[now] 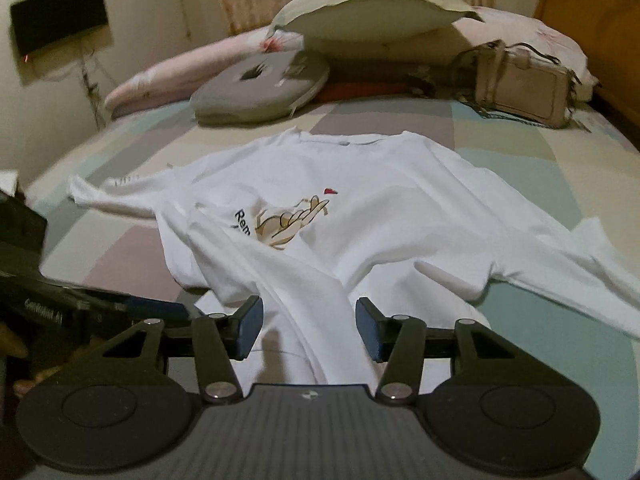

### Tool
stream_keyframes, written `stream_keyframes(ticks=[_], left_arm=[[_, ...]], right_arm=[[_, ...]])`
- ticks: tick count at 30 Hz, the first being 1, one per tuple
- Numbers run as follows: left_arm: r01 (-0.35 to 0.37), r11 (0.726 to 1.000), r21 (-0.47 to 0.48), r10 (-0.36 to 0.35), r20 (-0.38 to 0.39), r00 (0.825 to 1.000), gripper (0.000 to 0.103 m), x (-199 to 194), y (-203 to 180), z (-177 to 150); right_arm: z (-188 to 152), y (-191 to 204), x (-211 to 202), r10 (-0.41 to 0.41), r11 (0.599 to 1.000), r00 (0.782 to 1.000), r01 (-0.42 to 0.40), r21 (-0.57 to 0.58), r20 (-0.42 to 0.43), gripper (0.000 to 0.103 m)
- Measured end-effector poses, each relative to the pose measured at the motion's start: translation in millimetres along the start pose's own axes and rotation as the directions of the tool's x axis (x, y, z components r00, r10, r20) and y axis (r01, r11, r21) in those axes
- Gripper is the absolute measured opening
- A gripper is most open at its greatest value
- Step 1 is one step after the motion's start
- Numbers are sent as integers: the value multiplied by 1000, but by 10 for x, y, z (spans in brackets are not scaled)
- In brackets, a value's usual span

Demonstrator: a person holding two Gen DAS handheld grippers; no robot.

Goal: Fold clothes
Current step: 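Grasp the shirt hem with the left gripper and lift it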

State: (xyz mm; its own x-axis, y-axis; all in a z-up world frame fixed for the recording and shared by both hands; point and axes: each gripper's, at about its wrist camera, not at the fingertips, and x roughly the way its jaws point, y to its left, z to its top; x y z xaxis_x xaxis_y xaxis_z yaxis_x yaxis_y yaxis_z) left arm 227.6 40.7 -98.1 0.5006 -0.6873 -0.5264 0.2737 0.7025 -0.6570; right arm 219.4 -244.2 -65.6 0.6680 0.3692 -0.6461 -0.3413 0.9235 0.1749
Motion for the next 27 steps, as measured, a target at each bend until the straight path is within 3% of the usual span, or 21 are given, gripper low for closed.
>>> stream_keyframes(ticks=[4,6,10,13,20,22,23,27], left_arm=[[39,996,-82,-36,40,999,85,-1,157,75],[61,989,-134,-57,40,998,72,8,224,100],[131,959,-251,-130,22,991,56,13,372,73],[110,963,-244,-111,12,994,39,101,400,86],[122,969,-216,-119,26,993,27,113,449,32],[119,969,-216,-114,38,993,19,90,485,0],[117,967,-228,-109,47,993,10,88,518,-8],[102,959,-266,-88,64,994,8,112,555,-4]], right_arm=[[-50,-30,-96,6,999,1000,-7,42,31,57],[-75,-45,-144,9,998,999,-11,63,46,57],[-126,-74,-238,12,995,997,-20,102,76,57],[-159,-102,-272,9,993,996,-19,118,86,57],[-234,-123,-294,1,989,997,-12,148,78,57],[-269,-128,-321,-4,988,997,-9,155,82,57],[-283,-131,-329,-8,987,997,-6,159,82,57],[-320,-148,-374,-13,986,996,-2,169,86,59]])
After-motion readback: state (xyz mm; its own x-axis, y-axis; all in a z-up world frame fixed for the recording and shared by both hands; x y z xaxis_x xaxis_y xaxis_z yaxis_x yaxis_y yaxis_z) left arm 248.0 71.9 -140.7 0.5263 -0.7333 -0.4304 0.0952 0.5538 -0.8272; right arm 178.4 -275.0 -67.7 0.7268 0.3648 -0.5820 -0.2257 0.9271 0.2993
